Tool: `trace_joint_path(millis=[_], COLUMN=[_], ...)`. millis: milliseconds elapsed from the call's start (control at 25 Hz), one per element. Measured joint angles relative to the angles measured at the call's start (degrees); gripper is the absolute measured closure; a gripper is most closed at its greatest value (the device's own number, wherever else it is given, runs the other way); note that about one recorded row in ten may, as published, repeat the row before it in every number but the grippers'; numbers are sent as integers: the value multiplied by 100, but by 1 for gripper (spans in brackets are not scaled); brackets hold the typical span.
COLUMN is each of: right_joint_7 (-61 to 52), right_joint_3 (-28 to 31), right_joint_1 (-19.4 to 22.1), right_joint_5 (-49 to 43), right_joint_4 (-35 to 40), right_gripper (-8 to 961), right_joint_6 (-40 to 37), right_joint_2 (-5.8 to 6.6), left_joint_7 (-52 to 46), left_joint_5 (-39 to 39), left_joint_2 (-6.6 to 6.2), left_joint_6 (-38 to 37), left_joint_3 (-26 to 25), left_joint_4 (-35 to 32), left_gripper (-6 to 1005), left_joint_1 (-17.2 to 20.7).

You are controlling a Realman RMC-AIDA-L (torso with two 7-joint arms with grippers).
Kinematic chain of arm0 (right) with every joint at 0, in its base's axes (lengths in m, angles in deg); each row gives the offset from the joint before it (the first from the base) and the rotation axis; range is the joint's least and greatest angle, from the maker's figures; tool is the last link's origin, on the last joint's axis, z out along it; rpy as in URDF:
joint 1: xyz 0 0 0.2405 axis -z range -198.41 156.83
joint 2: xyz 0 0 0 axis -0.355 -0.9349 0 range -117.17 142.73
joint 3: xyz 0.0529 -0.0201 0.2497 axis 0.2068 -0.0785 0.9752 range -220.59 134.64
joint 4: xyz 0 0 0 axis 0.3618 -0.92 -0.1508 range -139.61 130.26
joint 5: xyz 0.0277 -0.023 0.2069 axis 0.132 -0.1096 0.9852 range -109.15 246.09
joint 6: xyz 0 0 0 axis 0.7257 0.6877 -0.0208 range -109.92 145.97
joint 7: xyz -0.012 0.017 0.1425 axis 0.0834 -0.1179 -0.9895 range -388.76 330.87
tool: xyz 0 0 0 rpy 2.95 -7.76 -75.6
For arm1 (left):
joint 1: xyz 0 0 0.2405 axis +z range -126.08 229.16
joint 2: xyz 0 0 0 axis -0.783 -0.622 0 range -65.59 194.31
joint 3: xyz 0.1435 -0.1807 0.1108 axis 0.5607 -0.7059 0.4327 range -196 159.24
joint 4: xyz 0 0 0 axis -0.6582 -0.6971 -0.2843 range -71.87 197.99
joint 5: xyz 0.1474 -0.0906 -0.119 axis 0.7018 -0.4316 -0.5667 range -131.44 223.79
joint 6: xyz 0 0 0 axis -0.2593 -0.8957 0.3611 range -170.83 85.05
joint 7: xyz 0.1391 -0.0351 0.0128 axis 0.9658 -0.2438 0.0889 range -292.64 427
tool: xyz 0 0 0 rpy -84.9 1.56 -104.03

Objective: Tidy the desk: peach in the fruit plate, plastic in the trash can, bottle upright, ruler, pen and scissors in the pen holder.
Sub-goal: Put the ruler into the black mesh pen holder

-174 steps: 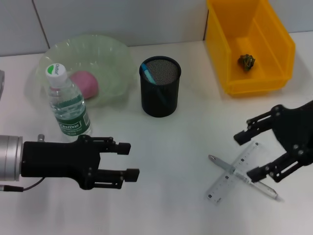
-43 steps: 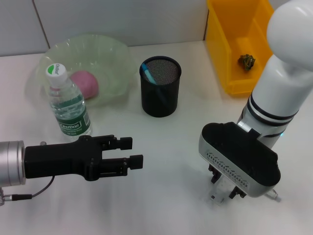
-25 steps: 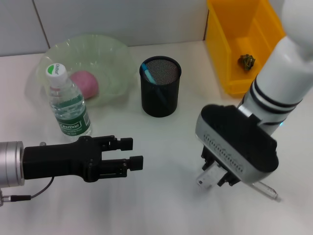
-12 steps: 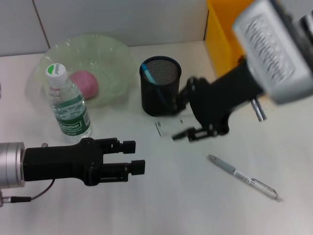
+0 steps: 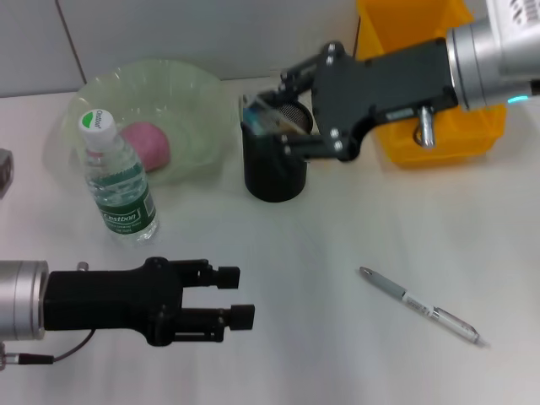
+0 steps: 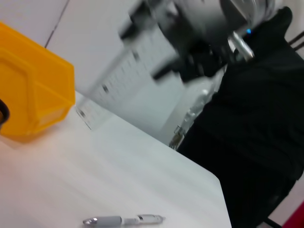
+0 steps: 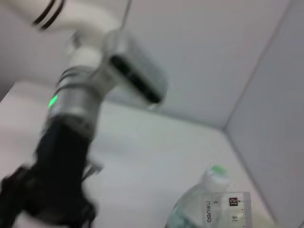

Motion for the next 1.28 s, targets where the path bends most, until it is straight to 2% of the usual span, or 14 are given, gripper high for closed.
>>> trace_joint_path(millis=[160, 200, 400, 840, 1280], right_joint_7=[-20, -26, -28, 92, 884], right_joint_3=[-2, -25, -42, -47, -443], right_joint_1=[2, 2, 1, -60, -189], right_joint_5=[392, 676, 1163, 1427, 2214], right_joint_4=[-253, -452, -766, -1408, -2311], right_gripper=[571, 571, 571, 571, 567], right_joint_6=[399, 734, 1296, 1948, 2776], right_joint_2=[-5, -10, -18, -29, -38], left_joint_7=[17, 18, 22, 48, 32], left_joint_5=[22, 52, 145, 145, 162], left_joint_2=[-6, -6, -6, -9, -23], left_joint_6=[-21, -23, -46, -218, -237], left_joint_3=[260, 316, 352, 412, 412], left_joint_4=[-20, -26, -29, -29, -29], left_gripper=[319, 319, 320, 321, 323], left_joint_1=[18, 22, 36, 54, 72])
